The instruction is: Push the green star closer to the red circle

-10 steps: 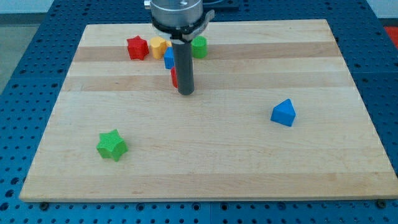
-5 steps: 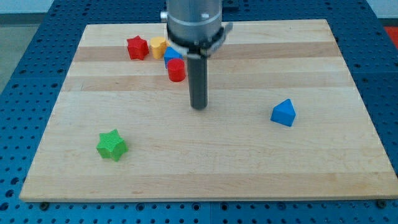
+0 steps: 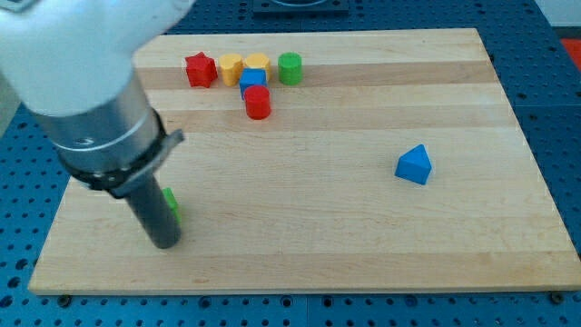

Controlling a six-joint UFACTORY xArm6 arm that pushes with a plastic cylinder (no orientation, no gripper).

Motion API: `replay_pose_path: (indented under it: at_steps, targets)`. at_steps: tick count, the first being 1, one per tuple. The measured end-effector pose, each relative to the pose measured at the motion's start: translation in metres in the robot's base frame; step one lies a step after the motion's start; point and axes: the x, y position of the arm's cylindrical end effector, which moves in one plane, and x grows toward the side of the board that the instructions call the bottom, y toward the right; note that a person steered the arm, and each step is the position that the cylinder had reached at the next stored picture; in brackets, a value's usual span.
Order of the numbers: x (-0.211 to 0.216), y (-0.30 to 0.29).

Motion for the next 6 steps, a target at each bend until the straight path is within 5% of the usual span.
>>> replay_pose_path:
  at_steps: [2, 6]
  targets:
    - [-0.014, -0.056]
    - [-0.058, 0.058]
